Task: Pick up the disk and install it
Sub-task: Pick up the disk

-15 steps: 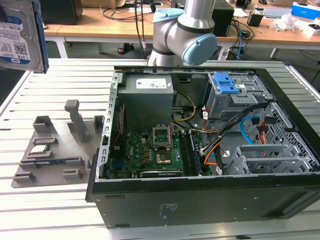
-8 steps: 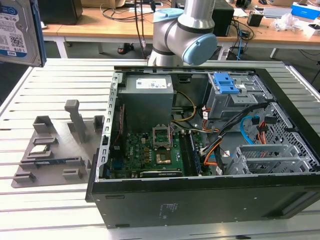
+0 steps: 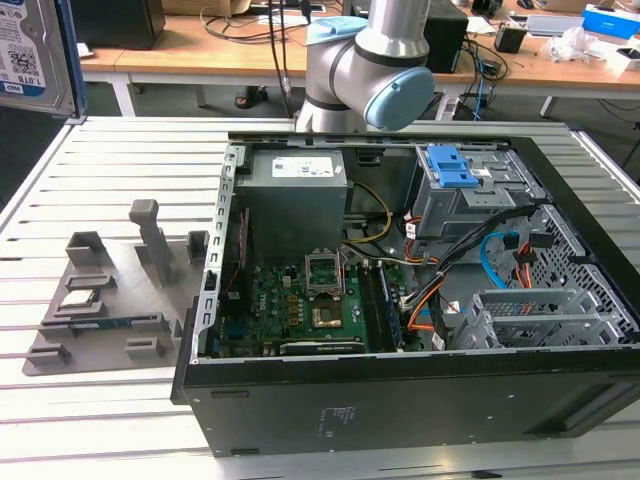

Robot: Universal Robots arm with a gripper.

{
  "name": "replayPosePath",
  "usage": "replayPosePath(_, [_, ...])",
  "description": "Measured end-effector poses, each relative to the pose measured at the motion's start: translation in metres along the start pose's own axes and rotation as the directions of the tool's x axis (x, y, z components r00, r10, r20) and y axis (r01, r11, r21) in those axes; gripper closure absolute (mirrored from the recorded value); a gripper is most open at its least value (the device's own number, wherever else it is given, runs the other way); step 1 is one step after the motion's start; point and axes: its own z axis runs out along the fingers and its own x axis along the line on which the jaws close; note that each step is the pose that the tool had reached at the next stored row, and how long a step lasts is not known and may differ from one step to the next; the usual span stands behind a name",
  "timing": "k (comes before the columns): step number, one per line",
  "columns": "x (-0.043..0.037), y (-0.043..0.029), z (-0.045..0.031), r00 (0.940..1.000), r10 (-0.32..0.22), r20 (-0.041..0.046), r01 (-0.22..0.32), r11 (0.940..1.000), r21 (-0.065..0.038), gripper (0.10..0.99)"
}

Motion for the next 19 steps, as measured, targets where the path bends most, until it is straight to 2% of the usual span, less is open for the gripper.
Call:
replayPosePath(13, [0.0000,0.0003,-0.0295,1.0000,0.000,0.0003,0.000,1.0000,0.000,0.722])
replayPosePath(19, [0.0000,0.0003,-0.0303,1.0000,0.000,0.0034,0.000,1.0000,0.000,0.722])
